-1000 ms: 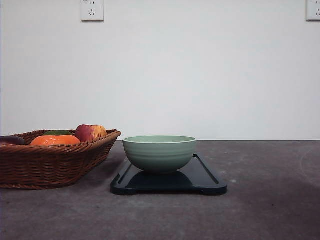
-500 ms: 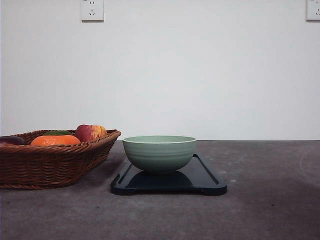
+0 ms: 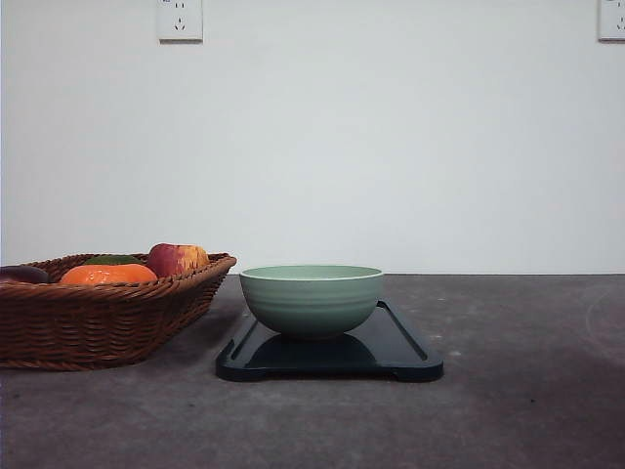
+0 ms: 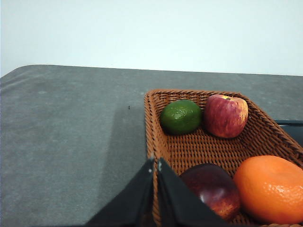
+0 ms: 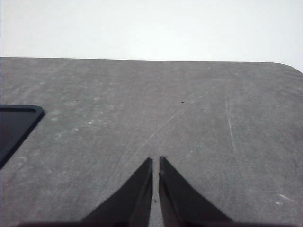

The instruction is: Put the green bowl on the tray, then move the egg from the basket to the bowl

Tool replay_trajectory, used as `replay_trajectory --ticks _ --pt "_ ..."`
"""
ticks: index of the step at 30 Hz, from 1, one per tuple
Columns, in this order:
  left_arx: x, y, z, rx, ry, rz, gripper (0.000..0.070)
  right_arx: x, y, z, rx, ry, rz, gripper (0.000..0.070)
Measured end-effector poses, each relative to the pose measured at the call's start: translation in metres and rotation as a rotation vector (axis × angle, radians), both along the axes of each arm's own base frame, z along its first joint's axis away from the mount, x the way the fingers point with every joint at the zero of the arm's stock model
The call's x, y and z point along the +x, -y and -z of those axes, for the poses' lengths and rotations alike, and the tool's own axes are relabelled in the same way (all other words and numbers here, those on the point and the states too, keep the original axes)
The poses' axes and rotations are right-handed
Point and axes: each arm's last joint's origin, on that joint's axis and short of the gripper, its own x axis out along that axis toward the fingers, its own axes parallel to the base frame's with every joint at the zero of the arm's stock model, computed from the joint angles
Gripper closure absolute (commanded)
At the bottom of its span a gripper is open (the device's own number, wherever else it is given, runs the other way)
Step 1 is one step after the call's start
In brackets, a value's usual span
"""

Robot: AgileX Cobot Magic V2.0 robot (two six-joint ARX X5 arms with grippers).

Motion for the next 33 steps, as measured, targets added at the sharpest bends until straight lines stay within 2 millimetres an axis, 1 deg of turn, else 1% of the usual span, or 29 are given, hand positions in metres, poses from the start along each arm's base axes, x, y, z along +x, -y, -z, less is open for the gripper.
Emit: replay_trajectory --ticks 33 --pt "0.0 0.0 0.0 0.0 0.0 0.0 0.07 0.0 0.0 0.0 0.0 0.0 0.0 0.0684"
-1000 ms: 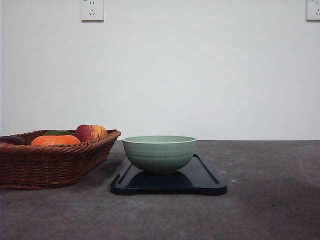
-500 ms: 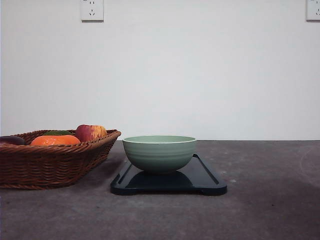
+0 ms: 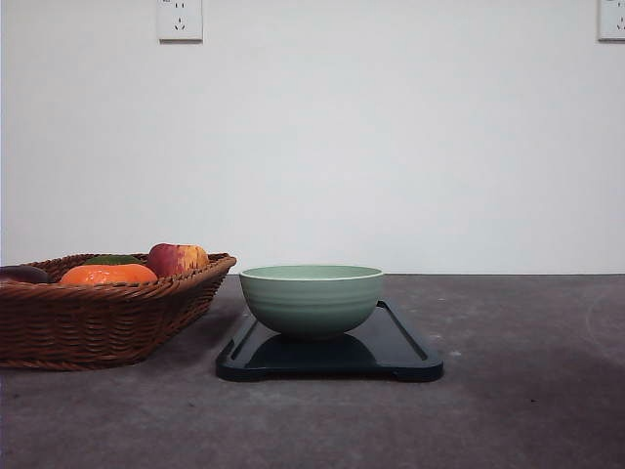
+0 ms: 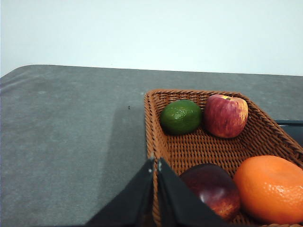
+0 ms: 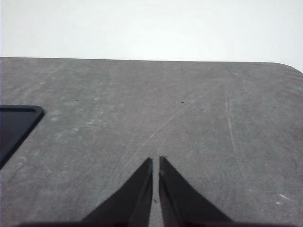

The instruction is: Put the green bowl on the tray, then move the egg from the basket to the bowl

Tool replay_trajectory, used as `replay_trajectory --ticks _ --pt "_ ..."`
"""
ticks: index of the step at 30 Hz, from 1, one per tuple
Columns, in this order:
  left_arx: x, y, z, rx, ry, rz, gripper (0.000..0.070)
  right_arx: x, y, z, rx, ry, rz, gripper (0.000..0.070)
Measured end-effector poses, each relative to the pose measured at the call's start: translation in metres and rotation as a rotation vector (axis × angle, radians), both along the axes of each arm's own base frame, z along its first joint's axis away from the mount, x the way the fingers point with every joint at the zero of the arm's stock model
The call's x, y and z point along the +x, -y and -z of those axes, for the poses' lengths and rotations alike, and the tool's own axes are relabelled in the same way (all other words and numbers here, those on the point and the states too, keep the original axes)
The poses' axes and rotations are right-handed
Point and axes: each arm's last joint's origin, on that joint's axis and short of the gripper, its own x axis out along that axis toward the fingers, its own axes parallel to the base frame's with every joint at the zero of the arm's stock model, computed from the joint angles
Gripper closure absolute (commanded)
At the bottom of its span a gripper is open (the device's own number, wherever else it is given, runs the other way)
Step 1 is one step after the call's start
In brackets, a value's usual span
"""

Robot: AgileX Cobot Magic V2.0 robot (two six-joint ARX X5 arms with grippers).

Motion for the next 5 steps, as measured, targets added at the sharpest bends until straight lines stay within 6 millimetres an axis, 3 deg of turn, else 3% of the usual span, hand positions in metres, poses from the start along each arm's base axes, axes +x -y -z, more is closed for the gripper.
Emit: replay_trajectory --ticks 5 --pt "0.0 0.0 0.0001 0.0 0.0 0.0 0.07 0.0 0.0 0.0 0.0 0.0 0.0 0.0684"
